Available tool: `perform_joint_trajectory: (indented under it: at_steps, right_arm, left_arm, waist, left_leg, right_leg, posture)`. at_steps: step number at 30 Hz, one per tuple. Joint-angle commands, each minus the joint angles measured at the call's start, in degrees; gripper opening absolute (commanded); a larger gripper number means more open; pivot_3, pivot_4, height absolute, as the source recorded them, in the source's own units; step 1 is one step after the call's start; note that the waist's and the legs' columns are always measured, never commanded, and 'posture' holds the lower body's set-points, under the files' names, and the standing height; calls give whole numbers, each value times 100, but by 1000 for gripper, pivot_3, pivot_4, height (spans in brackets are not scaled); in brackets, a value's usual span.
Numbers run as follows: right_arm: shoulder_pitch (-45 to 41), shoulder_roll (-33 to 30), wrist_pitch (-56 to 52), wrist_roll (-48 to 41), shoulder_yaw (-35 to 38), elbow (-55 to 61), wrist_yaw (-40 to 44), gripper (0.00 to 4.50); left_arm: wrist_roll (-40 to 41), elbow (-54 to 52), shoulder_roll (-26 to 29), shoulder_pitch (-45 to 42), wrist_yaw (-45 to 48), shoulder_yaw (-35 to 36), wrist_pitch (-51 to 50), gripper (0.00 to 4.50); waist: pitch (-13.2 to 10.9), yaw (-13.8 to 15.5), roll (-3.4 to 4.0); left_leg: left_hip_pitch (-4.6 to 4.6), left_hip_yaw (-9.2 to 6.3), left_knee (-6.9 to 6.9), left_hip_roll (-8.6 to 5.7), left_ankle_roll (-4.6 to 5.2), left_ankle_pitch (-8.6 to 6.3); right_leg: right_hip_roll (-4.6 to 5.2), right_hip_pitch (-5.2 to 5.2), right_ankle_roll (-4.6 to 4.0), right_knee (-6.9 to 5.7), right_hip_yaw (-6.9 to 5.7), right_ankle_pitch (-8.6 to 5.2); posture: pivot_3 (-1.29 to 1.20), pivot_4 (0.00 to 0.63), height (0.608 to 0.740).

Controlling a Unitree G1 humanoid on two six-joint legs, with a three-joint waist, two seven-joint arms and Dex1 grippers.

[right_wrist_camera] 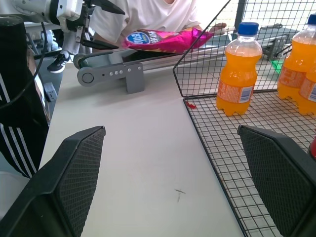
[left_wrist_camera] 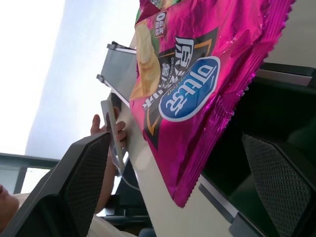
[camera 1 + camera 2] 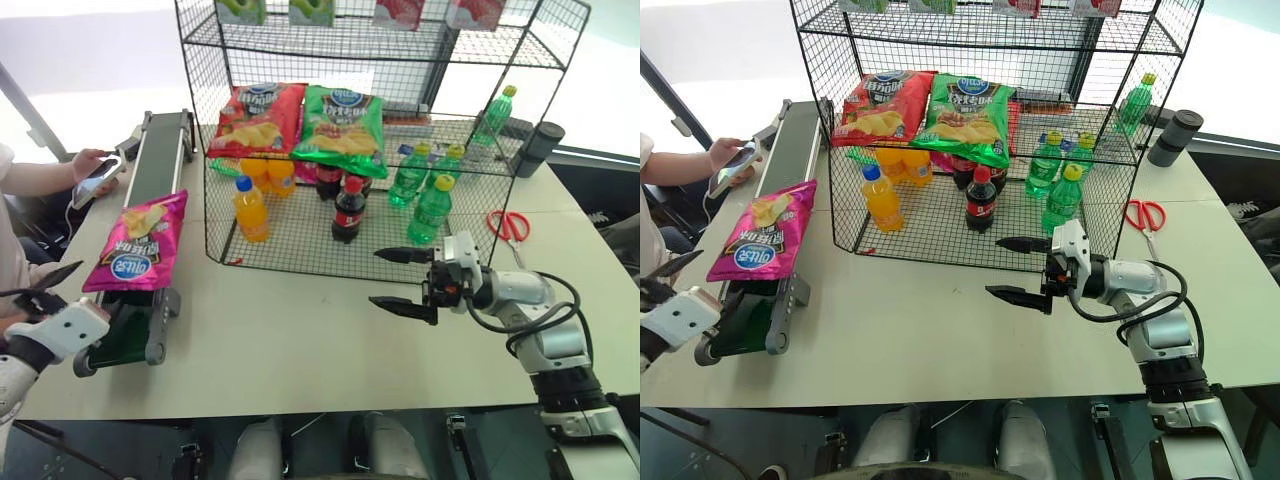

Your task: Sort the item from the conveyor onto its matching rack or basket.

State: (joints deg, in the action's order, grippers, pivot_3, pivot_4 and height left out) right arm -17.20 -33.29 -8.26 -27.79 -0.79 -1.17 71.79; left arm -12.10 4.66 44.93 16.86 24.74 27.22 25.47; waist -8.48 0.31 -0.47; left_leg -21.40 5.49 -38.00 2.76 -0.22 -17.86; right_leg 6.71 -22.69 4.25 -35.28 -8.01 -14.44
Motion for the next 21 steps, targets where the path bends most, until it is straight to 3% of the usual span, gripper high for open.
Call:
perform_joint_trajectory:
  at_steps: [1,8,11,18,21]
  right_arm:
    - [-79,-19,90,-35,131,140,-42,4470]
    - [-121,-29,130,-28,145,136,-89,4470]
    - [-116,-30,194,20,136,120,-102,4500]
    - [-141,-19,243,46,141,82,-151,4500]
    - [-144,-28,274,72,140,66,-167,4500]
  left_arm:
    - [-38,65,121,-109,-110,-77,122,4500]
    - [64,151,111,-190,-86,-221,166,4500]
    - [280,60,110,-238,61,-262,91,3602]
    - [280,-10,136,-311,60,-334,52,111]
    - [357,-60,117,-380,73,-333,15,49]
  waist:
    - [0,0,0]
    - [0,-7,0]
    - [0,-4,0]
    - [0,-4,0]
    - [0,-4,0]
  left_leg:
    - [0,0,0,0,0,0]
    - [1,1,0,0,0,0]
    - [1,1,0,0,0,0]
    - [1,2,0,0,0,0]
    - [1,2,0,0,0,0]
  right_leg:
    - [0,0,0,0,0,0]
    - [0,-1,0,-1,0,0]
    - [1,0,0,-1,0,0]
    - [1,0,0,-1,0,0]
    - [1,0,0,-1,0,0]
  posture:
    - [0,150,740]
    - [0,150,740]
    - [0,150,740]
    - [0,150,740]
    - [0,150,740]
